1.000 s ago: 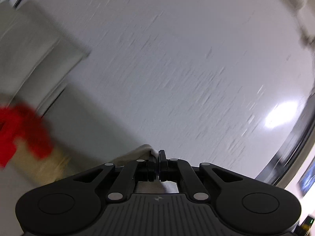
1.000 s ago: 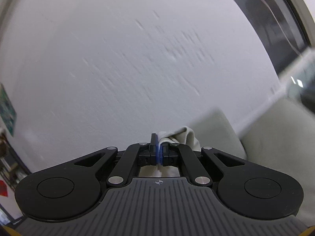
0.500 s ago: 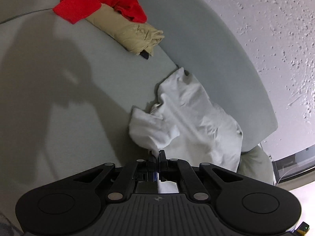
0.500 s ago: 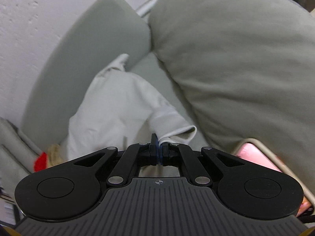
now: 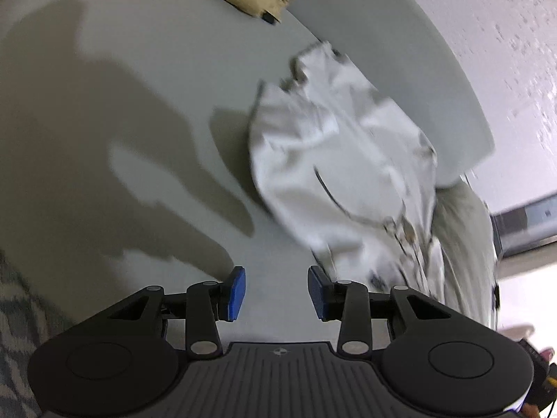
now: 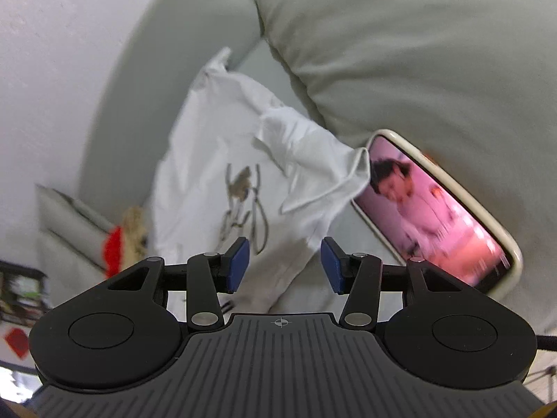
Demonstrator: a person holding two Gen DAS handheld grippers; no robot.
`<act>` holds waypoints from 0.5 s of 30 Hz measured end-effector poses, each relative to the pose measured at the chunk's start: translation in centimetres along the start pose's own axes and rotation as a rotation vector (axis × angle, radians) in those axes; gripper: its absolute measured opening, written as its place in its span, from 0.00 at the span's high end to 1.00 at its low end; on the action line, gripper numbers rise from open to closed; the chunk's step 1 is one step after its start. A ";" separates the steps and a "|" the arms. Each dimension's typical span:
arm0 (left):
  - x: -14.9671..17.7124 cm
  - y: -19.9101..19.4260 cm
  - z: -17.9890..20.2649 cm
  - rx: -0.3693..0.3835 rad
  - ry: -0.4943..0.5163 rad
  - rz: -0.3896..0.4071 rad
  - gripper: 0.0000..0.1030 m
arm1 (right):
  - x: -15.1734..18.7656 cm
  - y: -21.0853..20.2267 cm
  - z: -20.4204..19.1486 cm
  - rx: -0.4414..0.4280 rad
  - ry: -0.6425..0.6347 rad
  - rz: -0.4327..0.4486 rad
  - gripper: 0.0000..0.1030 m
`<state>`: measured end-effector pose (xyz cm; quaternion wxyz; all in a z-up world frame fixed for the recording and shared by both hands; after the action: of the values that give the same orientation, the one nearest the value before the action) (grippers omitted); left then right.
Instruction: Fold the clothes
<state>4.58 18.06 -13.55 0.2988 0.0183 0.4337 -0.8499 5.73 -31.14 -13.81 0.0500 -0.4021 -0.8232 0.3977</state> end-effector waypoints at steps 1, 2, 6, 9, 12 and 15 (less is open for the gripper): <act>0.5 -0.8 0.9 0.004 0.028 -0.022 0.65 | 0.6 -1.3 0.2 -0.020 0.008 0.020 0.49; 1.0 -1.6 1.9 0.008 0.056 -0.043 0.63 | 1.3 -3.0 0.0 -0.041 0.014 0.046 0.49; 2.0 -4.3 5.2 0.038 0.176 -0.073 0.44 | 3.1 -8.8 -1.4 -0.129 -0.005 0.107 0.47; 2.2 -4.9 6.6 0.032 0.218 -0.079 0.44 | 3.7 -11.6 -3.1 -0.115 -0.052 0.162 0.45; 2.4 -3.7 7.0 0.025 0.253 -0.065 0.37 | 3.8 -12.2 -4.6 -0.138 -0.109 0.179 0.34; 2.6 -1.0 6.4 -0.044 0.310 -0.026 0.40 | 3.8 -9.6 -4.7 -0.133 -0.163 0.130 0.30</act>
<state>3.39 12.46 -9.56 0.2172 0.1372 0.4934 -0.8310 -0.85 -29.03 -4.86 -0.0696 -0.4233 -0.8214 0.3757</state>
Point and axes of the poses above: each gripper's, at about its wrist camera, not at the fingertips, and y roughly the way its jaws point, z to its right, x to its underside, the point moved 2 cm from there along y, roughly the way its jaws point, and after that the axes turned 2 degrees about x, right-handed, at the moved point
